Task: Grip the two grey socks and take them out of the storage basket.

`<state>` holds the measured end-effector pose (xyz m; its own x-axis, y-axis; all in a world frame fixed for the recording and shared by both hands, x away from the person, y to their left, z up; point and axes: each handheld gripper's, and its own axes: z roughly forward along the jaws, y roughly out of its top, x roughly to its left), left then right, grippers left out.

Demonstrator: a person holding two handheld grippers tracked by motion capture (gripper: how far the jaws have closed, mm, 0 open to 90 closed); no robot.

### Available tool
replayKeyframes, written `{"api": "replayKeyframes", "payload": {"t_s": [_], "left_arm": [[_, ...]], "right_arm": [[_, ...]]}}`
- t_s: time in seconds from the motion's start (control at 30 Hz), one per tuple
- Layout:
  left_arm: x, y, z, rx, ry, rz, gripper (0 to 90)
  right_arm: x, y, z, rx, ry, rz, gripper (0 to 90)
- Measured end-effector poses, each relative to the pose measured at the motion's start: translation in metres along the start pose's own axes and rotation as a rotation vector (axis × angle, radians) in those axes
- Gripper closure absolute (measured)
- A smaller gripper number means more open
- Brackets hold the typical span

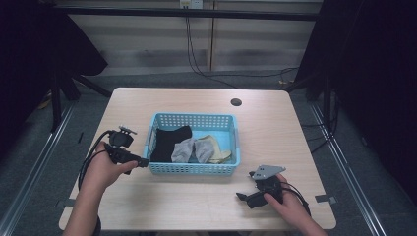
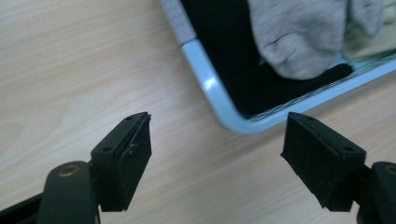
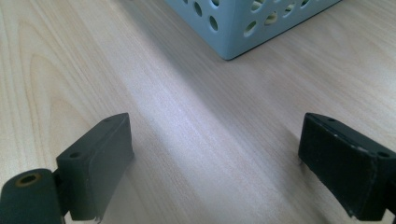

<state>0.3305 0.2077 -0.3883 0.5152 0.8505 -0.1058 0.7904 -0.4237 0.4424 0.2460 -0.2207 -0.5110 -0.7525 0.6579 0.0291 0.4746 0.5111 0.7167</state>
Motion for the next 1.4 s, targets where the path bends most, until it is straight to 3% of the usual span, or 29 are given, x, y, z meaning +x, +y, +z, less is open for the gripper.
{"api": "replayKeyframes", "payload": {"t_s": [0.37, 0.57, 0.8, 1.4], "left_arm": [[-0.025, 0.032, -0.001, -0.017, -0.018, 0.042, 23.3], [-0.042, 0.049, 0.014, -0.019, -0.039, 0.076, 23.9], [-0.058, 0.061, 0.035, -0.015, -0.076, 0.083, 24.3], [-0.066, 0.075, 0.073, 0.003, -0.095, 0.066, 26.0]], "right_arm": [[0.0, 0.0, 0.0, -0.003, -0.003, -0.002, 9.6], [0.0, 0.0, 0.0, -0.003, -0.002, -0.002, 9.6], [0.0, 0.0, 0.0, -0.004, -0.001, -0.002, 9.6], [0.0, 0.0, 0.0, -0.001, 0.0, 0.0, 9.6]]}}
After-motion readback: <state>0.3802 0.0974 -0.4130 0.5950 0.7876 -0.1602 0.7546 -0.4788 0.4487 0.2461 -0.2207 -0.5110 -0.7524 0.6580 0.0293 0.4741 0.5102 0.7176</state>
